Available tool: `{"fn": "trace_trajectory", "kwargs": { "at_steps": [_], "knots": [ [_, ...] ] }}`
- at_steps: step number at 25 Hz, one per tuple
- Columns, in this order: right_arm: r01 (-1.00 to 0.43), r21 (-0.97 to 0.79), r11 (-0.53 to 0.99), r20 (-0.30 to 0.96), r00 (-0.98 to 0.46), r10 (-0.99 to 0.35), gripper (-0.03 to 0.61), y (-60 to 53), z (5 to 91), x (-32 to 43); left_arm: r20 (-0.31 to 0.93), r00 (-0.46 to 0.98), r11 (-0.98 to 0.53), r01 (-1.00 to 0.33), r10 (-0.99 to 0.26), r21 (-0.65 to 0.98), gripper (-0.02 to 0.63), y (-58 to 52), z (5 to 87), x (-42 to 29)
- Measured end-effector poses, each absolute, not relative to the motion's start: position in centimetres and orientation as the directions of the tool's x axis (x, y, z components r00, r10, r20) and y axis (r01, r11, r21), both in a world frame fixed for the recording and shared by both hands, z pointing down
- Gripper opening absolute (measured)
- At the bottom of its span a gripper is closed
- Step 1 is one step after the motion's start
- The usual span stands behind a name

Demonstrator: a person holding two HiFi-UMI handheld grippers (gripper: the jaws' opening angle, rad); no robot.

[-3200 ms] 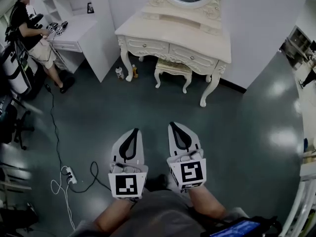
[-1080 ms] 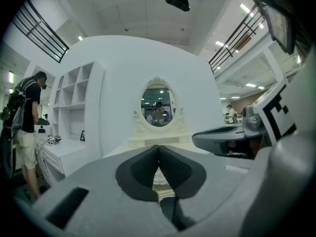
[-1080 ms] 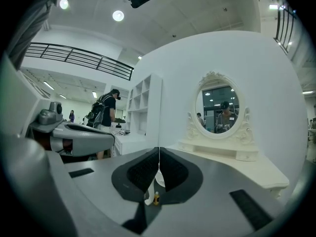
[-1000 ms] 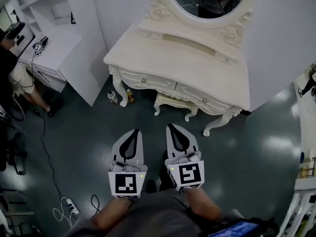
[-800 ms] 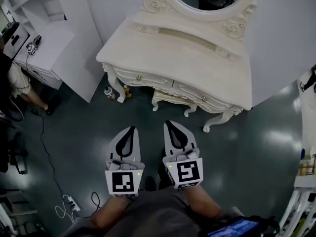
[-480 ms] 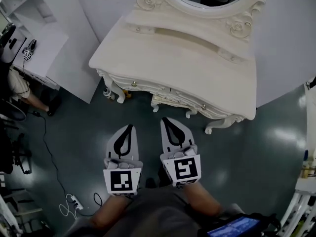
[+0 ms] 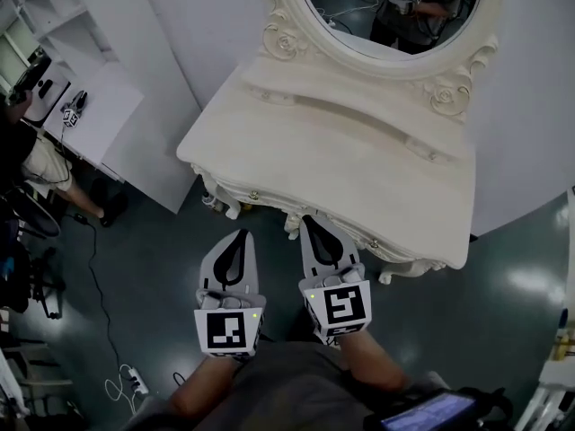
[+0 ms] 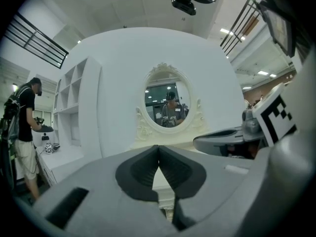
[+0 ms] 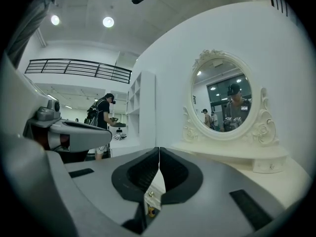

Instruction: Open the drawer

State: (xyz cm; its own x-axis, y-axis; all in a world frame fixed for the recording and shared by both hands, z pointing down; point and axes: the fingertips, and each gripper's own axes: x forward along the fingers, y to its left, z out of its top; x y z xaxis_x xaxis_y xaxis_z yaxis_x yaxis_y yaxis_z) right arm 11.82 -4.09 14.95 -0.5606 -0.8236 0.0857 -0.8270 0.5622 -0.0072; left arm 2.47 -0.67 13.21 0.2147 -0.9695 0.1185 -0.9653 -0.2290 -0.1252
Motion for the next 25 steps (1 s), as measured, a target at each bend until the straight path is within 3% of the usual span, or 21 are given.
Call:
{"fn": "trace_trajectory", "kwargs": {
  "at_steps": [9, 15, 25],
  "knots": [
    [-0.808, 0.033, 0.588, 0.031, -0.587, -0.809, 0.014, -7.6, 12.7, 9.9, 0.087, 0.174, -0.185, -0.972, -0.981, -0.147, 0.015, -3.7, 11.5, 0.5],
    [-0.813, 0.039, 0.581, 0.078, -0.577, -0.813, 0.014, -10.5, 14.4, 7.6, 0.127, 0.199, -0.215, -0.968, -0.972, -0.127, 0.015, -7.2, 13.5, -1.5],
    [-0.828, 0.001, 0.561, 0.259, -0.541, -0.8, 0.014, -13.2, 22.1, 5.0, 0.189, 0.303, -0.315, -0.949, -0.934, -0.033, 0.015, -11.7, 20.3, -3.3]
  ]
}}
